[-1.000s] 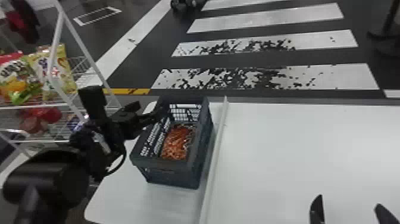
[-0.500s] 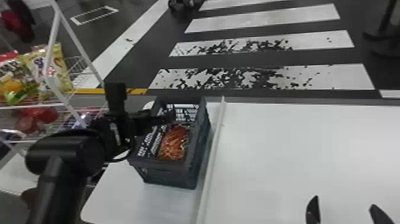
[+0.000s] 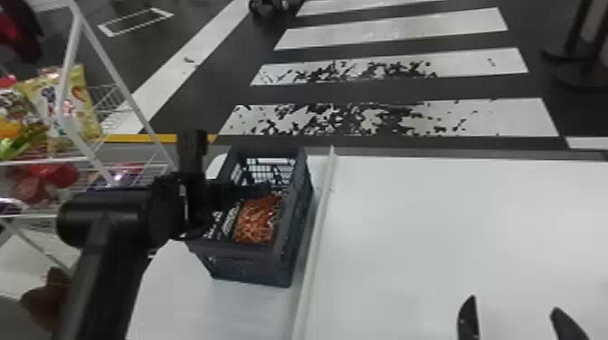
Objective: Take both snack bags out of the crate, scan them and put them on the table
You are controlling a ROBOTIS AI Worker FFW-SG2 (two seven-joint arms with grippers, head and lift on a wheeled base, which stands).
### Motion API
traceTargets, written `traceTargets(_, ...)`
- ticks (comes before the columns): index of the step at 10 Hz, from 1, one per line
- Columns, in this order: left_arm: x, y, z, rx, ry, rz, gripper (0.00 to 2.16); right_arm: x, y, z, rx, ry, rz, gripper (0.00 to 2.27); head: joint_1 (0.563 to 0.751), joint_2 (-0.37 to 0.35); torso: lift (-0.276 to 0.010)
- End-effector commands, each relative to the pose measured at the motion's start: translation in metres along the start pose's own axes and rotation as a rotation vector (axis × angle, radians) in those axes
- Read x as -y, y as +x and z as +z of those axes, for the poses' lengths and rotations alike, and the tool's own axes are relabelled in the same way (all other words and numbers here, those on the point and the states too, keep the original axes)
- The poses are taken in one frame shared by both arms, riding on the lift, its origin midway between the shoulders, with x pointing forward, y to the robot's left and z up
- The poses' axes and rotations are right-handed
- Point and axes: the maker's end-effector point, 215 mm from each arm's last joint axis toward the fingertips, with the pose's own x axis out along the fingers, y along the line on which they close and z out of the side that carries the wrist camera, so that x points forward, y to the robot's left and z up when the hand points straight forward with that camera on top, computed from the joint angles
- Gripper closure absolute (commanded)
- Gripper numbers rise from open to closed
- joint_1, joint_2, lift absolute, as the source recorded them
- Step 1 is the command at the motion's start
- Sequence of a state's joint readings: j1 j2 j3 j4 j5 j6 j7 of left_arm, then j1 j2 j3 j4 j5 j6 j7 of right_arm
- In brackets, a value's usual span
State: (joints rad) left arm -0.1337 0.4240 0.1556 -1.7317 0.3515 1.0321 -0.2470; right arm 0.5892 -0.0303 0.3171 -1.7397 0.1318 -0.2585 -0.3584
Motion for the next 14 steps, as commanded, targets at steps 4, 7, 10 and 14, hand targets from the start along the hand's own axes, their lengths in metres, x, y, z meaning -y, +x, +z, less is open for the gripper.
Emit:
traceTargets(4,-0.007,0.017,-0.021,-0.059,-0.002,0.025,0.08,-0.001,0.005,-0.008,-0.025,-0.015,0.015,0.07,0.695,0.308,-0.092)
traceTargets(7,-0.001,0.034,-0.021,-0.089,0.009,0.029,0.08,0.000,0.005,-0.015,-0.044,-0.018,0.018,0.07,0.695,0.302,-0.092)
traceTargets(10,0.015,0.057,-0.022,-0.136,0.046,0.021,0.08,0.001,0.005,-0.016,-0.046,-0.019,0.019,0.07,0.695,0.282,-0.092)
traceTargets(14,0.020,0.082,-0.033,-0.185,0.067,0.035,0.08,0.002,0.001,-0.019,-0.052,-0.019,0.018,0.07,0.695,0.255,-0.092)
